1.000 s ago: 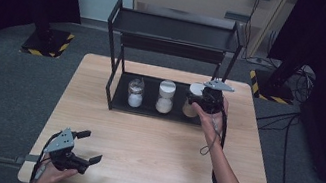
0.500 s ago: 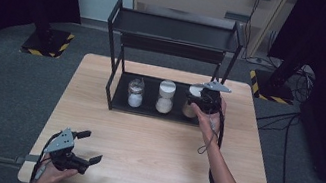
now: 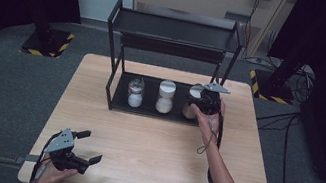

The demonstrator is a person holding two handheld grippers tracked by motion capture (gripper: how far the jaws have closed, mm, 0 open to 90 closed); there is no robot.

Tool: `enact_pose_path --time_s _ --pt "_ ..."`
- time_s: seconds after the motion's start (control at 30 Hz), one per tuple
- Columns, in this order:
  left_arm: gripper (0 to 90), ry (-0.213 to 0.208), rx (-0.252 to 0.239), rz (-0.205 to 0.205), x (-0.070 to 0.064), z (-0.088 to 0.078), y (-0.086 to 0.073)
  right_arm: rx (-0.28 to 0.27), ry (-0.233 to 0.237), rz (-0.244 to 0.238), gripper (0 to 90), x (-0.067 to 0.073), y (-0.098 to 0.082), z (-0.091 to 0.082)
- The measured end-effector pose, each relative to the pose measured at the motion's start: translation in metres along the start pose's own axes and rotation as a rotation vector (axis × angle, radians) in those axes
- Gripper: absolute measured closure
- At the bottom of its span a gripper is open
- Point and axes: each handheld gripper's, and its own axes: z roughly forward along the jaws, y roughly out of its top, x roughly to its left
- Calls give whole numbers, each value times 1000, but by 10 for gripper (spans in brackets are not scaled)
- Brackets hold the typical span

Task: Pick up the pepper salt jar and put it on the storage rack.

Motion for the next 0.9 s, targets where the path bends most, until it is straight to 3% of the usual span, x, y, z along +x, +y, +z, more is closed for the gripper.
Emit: enact_pose_path --time_s 0.77,0.9 --pt "11 -1 2 2 0 0 0 -13 1 -1 331 1 -8 3" --pt "11 -1 2 2 0 0 0 -16 3 13 296 1 -9 3"
